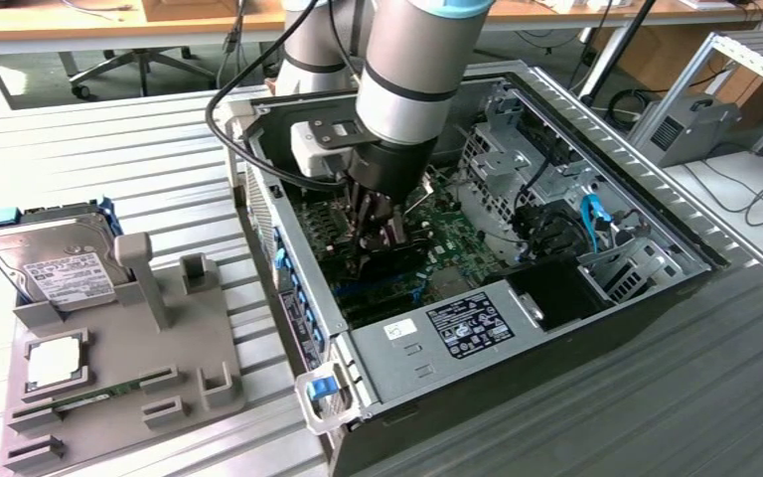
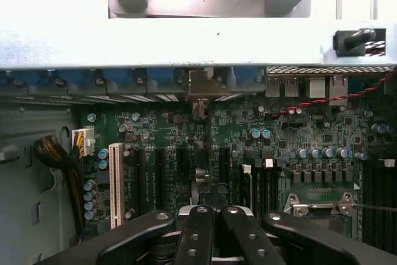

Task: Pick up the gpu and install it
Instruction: 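Press down on the gpu until it lock into place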

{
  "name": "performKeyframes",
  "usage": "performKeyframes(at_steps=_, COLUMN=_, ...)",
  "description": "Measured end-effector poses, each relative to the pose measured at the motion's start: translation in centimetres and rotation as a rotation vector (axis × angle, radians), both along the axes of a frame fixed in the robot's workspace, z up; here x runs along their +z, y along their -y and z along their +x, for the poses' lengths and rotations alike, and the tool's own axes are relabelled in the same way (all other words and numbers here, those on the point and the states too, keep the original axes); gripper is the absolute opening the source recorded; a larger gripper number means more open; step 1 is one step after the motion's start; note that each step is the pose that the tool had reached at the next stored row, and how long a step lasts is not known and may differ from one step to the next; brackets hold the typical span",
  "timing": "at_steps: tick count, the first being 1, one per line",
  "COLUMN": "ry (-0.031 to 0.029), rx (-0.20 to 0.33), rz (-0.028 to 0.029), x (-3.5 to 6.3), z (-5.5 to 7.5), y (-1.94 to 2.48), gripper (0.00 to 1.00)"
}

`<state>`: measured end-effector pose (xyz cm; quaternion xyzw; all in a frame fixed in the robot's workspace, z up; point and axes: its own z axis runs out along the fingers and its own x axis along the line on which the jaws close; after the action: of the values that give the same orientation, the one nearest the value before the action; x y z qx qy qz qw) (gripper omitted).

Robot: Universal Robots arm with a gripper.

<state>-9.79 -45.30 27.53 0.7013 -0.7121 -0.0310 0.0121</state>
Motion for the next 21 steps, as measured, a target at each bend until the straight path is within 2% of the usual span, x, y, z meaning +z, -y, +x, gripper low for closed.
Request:
performKeyframes(at_steps=6, ry=0.0001, rx=0.0, rz=0.0001, x=-0.31, z=-0.11, y=0.0, gripper=0.11)
performKeyframes(at_steps=8, ry=0.0009, rx=0.0, rz=0.0017, x=-0.4, z=-0.12, y=0.02, gripper=0.11)
performKeyframes(at_steps=16, ry=0.0001, rx=0.001, rz=0.0001, x=-0.4, z=-0.13, y=0.72, gripper=0.11)
performKeyframes(at_steps=19, ry=0.0, rx=0.001, rz=-0.0002, x=-0.42, z=-0.13, y=0.77, gripper=0.11)
performKeyframes(at_steps=21, ry=0.0001, rx=0.002, rz=-0.0025, x=-0.44, z=-0.11, y=0.77, gripper=0.11)
